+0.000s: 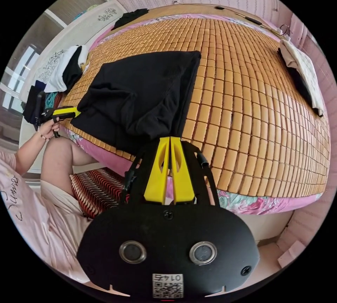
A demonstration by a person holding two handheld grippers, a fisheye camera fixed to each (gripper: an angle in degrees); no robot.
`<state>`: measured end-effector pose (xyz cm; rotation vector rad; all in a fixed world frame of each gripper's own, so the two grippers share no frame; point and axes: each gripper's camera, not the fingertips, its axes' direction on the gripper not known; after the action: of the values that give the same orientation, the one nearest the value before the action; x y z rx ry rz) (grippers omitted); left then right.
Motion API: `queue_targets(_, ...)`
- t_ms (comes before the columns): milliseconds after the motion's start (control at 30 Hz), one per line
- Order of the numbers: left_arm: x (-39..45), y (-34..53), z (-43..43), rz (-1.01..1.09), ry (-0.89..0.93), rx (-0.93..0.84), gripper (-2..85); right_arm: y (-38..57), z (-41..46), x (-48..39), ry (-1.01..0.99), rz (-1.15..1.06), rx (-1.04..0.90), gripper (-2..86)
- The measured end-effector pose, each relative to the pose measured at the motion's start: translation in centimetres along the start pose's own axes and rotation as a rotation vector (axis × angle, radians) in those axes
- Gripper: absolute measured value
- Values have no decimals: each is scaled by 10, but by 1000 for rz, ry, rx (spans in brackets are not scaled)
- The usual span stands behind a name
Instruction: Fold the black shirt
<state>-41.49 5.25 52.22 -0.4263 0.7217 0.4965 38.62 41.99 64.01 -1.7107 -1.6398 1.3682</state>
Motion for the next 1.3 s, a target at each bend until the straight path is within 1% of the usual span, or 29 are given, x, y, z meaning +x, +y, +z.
queue_targets(67,-1,11,-19,-17,21,65,-3,0,-16,-8,97,23,55,15)
queue_targets(133,4,13,-34,-14,50,134,-1,-4,-27,-23,113,-9,143,26)
queue_targets(167,11,8,-39,-3,76,173,2,-10,-30,-36,73,-48,209,37)
queue_targets(233,26,-5,-35,11,127,222,20,-25,-22,-57,-19,-89,252,63)
queue_targets(267,36,-18,-26,13,163,244,43,-39,-8,-71,-72,-114,233,79)
queue_targets(300,41,-25,-20,16,176,251,53,-46,1,-77,-83,-119,213,84)
queue_targets(333,50,-39,-4,18,193,247,73,-58,20,-86,-84,-115,169,91)
queue_targets(400,60,-58,25,6,224,212,84,-73,47,-97,-91,-101,96,86)
queue_targets(433,61,-66,46,-17,229,158,77,-79,59,-102,-107,-86,51,72)
queue_targets(500,59,-68,71,-47,216,73,43,-79,59,-109,-163,-112,65,45)
queue_targets(533,56,-59,72,-53,232,92,22,-75,53,-114,-193,-141,97,38)
queue_targets(600,56,-40,60,-21,259,118,8,-65,43,-122,-221,-218,121,33)
queue_targets(667,65,-4,43,48,256,105,3,-46,34,-136,-267,-348,116,31)
queue_targets(733,70,25,39,61,251,67,7,-30,32,-149,-280,-443,88,34)
queue_targets(800,73,53,37,62,241,33,17,-20,36,-160,-255,-486,29,37)
queue_targets(867,76,82,33,53,186,6,31,-16,42,-170,-200,-491,-26,33)
queue_targets(967,85,97,32,42,172,27,37,-26,44,-187,-146,-492,-9,15)
queue_targets(1133,127,82,51,119,185,97,39,-74,59,-228,-89,-513,6,1)
queue_targets(1233,154,69,76,163,164,124,40,-115,73,-261,7,-545,36,-2)
queue_targets(1300,167,66,96,174,134,105,39,-147,85,-281,59,-576,20,-3)
